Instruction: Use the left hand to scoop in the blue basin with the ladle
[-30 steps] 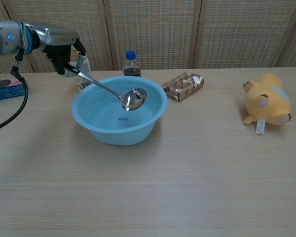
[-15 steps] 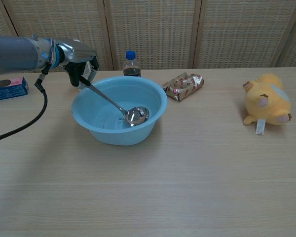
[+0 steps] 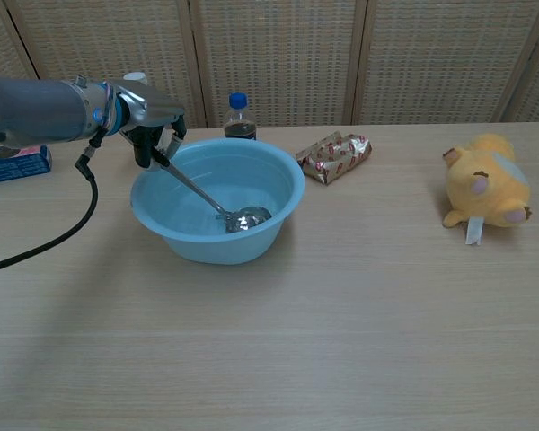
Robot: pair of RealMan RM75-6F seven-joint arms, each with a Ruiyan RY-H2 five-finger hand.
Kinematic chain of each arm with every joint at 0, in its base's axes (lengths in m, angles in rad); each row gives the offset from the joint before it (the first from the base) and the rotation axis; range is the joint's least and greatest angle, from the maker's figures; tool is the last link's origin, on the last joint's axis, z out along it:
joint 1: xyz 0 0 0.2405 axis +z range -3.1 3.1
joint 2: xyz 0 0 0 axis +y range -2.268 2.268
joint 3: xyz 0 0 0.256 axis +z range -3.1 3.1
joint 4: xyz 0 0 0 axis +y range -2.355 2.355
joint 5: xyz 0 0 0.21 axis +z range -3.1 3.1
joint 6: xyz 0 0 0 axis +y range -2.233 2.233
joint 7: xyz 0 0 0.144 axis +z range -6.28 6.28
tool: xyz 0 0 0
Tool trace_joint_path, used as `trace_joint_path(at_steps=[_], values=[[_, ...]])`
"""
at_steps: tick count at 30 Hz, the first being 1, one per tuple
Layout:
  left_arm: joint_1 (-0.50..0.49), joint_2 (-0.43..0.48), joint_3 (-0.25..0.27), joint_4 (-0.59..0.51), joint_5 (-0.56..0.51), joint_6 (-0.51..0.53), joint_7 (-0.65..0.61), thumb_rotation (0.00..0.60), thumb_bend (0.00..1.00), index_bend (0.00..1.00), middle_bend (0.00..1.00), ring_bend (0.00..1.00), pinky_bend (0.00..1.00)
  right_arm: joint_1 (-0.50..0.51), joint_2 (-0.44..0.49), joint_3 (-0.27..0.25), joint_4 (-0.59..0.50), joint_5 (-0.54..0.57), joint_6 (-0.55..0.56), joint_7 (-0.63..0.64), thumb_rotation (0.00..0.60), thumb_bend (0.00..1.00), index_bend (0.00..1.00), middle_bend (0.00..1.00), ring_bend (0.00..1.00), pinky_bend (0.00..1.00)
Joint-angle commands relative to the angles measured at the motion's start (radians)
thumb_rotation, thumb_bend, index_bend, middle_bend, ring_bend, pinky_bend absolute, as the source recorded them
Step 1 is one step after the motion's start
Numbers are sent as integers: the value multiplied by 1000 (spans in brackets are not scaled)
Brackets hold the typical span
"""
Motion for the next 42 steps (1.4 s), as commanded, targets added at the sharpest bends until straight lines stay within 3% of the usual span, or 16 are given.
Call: trace_joint_path(at_steps=[1,9,18,31,42], values=[[-2,7,-6,-5,3,5,-9,600,463,775,1000,975,1000,0,0,0,2,1,-2,2,600,0,0,0,0,0],[-4,70,-37,-74,-12,19,-47,600,466,780,1000,975,1000,1,-1,-1,4,-1,-3,0,600,0,0,0,0,0],[-35,229,-62,-253,-152,34,-31,600,474,788,1000,975,1000,1,-2,-3,-8,-4,-1,-16,600,0,0,0,0,0],[-202,424,14,-434,-554,33,124,600,516,807,1000,975,1000,-1,4,0,-14,-3,4,-9,600,0,0,0,0,0],[-295,499,59,-494,-765,26,181,600,533,814,1000,975,1000,-3,5,1,-14,-4,6,-5,600,0,0,0,0,0]])
